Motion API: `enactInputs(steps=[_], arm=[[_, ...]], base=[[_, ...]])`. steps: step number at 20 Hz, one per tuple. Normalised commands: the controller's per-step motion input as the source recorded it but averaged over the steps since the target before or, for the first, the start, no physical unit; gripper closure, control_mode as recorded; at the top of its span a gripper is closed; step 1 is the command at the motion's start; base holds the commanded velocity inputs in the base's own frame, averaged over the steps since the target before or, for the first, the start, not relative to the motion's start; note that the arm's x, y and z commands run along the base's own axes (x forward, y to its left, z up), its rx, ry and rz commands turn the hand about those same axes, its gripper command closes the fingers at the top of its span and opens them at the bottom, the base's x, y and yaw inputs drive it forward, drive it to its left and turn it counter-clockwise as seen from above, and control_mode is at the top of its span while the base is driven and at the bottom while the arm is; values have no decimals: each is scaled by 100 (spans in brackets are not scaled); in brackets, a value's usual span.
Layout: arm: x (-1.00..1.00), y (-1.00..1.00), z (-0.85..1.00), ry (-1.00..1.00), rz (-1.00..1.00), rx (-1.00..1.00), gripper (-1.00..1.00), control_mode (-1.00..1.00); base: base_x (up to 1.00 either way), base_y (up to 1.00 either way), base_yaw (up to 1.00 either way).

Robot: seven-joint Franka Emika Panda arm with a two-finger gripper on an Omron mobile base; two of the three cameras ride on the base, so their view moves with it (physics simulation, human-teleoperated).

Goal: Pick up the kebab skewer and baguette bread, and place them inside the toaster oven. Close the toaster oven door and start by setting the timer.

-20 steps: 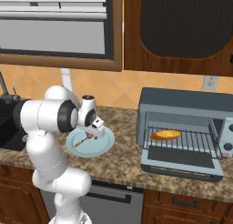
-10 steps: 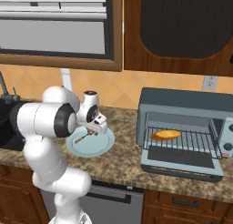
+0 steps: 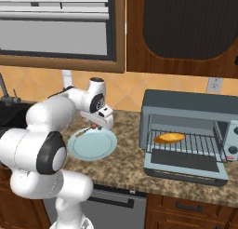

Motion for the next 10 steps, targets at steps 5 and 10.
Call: enactInputs(steps=[5,10], arm=[[-95,-23,70,0,-23,2,100,-100],[-87,-26,66,0,-27,3,100,-100]], base=[[0,0,0],[0,0,0]])
